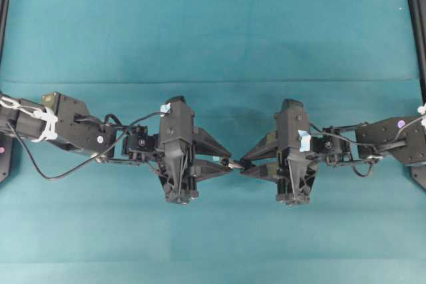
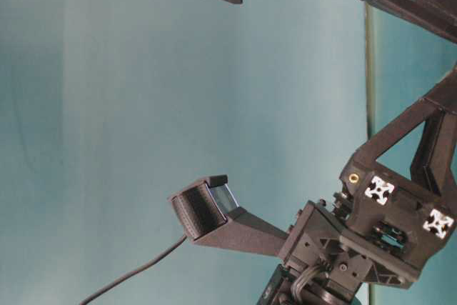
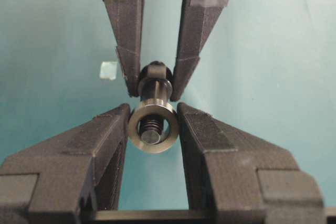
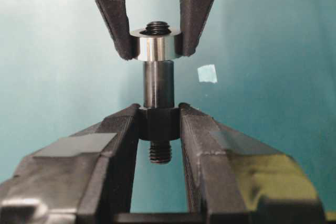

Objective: Insert the washer onto the shaft with both hands.
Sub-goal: 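Push the washer with the left gripper down over the shaft thread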

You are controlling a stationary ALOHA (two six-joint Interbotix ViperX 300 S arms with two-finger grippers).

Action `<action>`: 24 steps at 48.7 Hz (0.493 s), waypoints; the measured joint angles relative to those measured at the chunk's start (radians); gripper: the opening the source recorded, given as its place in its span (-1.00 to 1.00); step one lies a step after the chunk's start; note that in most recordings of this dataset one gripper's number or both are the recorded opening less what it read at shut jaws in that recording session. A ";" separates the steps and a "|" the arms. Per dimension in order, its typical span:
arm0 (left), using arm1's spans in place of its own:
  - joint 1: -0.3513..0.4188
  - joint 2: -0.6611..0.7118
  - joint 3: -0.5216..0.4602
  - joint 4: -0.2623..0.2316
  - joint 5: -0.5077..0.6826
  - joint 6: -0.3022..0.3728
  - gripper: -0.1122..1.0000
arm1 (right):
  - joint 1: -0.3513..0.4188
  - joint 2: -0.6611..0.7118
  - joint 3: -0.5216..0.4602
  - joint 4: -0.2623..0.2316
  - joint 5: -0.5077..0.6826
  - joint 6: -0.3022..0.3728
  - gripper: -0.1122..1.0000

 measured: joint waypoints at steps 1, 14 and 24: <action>0.000 0.000 -0.002 0.002 -0.002 0.000 -0.17 | 0.002 0.000 0.000 0.000 -0.002 0.000 -0.79; 0.000 0.012 -0.026 0.000 0.000 0.000 -0.16 | 0.002 0.002 0.000 0.000 -0.002 0.000 -0.79; 0.000 0.028 -0.048 0.002 0.003 0.000 -0.17 | 0.002 0.003 0.002 0.000 0.000 -0.002 -0.79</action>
